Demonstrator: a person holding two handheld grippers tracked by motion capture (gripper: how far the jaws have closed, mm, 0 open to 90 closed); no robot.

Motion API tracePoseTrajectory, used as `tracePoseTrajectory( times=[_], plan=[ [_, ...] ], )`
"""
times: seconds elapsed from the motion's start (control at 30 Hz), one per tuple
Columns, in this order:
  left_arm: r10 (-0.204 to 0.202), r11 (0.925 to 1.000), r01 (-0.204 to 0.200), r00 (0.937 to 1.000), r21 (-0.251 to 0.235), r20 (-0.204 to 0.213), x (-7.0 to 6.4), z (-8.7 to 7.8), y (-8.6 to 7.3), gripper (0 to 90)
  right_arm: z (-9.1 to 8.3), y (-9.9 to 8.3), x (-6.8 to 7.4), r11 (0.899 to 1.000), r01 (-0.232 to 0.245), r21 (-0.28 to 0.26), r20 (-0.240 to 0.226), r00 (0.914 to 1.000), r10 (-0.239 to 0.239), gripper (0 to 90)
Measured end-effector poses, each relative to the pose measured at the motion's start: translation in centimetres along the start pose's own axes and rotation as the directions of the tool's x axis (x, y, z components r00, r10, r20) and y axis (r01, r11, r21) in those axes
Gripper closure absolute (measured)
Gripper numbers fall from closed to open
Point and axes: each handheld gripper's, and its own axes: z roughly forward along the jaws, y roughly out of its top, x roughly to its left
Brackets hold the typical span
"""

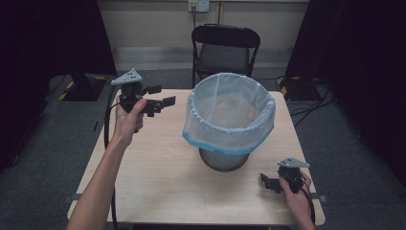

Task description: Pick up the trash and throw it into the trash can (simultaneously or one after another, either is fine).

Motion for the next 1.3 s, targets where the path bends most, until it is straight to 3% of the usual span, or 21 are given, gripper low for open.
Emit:
tracePoseTrajectory(
  times=[0.27,0.43,0.77,0.93,1.0,1.07,1.13,1.3],
  plan=[
    [-0.04,0.9992,0.04,0.9992,0.004,-0.008,0.5,-1.0,-1.2,15.9,0.0,0.0,0.0,1.0,0.0,0.0,0.0,1.0,0.0,9.2],
    [-0.024,0.9995,0.025,0.9987,0.021,-0.045,0.7,-1.5,-2.2,15.8,0.0,0.0,0.0,1.0,0.0,0.0,-0.001,1.0,0.0,9.2],
    [-0.059,0.9975,0.061,0.9955,0.036,-0.075,1.3,-2.1,-4.8,16.2,0.0,0.0,0.0,1.0,0.0,0.0,0.0,1.0,0.0,9.2],
    [-0.054,0.9965,0.059,0.9946,0.06,-0.088,1.5,-2.5,-6.2,16.3,0.0,0.0,0.0,1.0,0.0,0.0,0.0,1.0,0.0,9.2],
    [-0.075,0.9952,0.08,0.993,0.056,-0.091,1.8,-2.8,-6.8,16.3,0.0,0.0,0.0,1.0,0.001,-0.001,-0.001,1.0,-0.001,9.2],
    [-0.096,0.9908,0.105,0.9902,0.085,-0.102,2.2,-3.1,-7.4,16.7,0.0,0.0,0.0,1.0,0.0,0.0,0.0,1.0,0.0,9.2],
    [-0.087,0.9907,0.1,0.9868,0.092,-0.136,2.4,-3.2,-8.2,16.9,0.0,0.0,0.0,1.0,0.0,0.0,0.0,1.0,0.0,9.2],
    [-0.083,0.9855,0.104,0.985,0.134,-0.151,2.8,-3.5,-9.8,16.9,0.0,0.0,0.0,1.0,0.0,0.0,0.0,1.0,0.0,9.2]
  ],
)
